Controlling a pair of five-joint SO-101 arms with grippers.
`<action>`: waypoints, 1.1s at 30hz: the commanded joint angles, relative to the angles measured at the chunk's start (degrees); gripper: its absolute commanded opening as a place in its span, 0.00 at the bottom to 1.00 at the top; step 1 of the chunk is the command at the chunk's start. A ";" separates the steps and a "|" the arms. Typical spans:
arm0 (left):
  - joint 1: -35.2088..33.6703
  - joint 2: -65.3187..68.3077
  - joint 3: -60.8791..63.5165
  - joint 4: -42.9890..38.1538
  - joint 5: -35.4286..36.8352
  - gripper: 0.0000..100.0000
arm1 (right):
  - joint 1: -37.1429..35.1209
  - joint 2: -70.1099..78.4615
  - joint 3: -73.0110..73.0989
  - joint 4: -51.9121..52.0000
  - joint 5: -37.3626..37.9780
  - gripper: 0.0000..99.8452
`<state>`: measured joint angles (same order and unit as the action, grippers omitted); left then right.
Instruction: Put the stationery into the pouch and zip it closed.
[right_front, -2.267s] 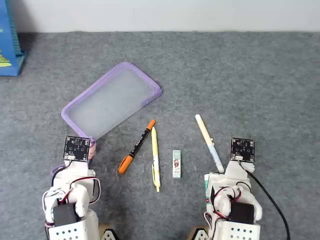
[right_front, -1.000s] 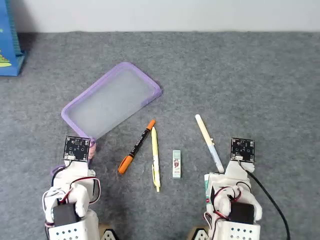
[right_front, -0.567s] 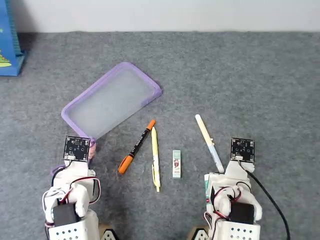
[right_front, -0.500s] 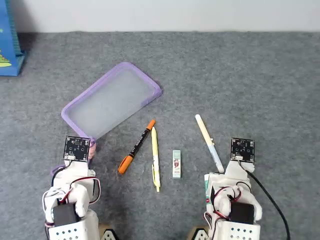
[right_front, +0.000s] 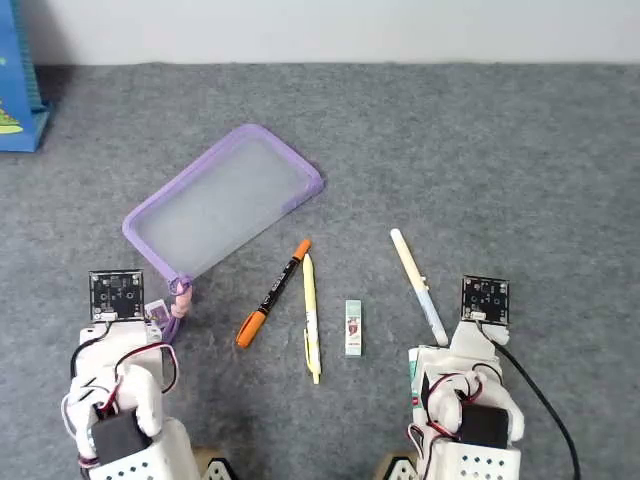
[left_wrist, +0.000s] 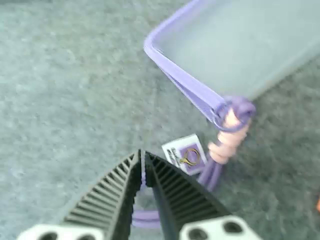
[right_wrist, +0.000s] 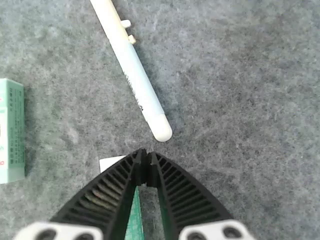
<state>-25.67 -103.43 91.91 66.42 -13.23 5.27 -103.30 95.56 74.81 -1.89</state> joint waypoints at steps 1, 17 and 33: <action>-1.05 -0.62 -3.65 -2.02 -7.82 0.02 | -0.31 -0.66 0.88 0.13 0.26 0.01; 4.48 5.01 -14.81 3.25 -6.51 0.21 | -4.26 -0.66 0.88 0.13 0.35 0.01; 11.60 63.91 -39.96 -9.32 -5.80 0.26 | -6.20 -0.66 0.88 0.13 0.18 0.01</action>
<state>-11.69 -49.54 58.51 62.29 -20.26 -0.26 -103.30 95.56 74.81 -1.89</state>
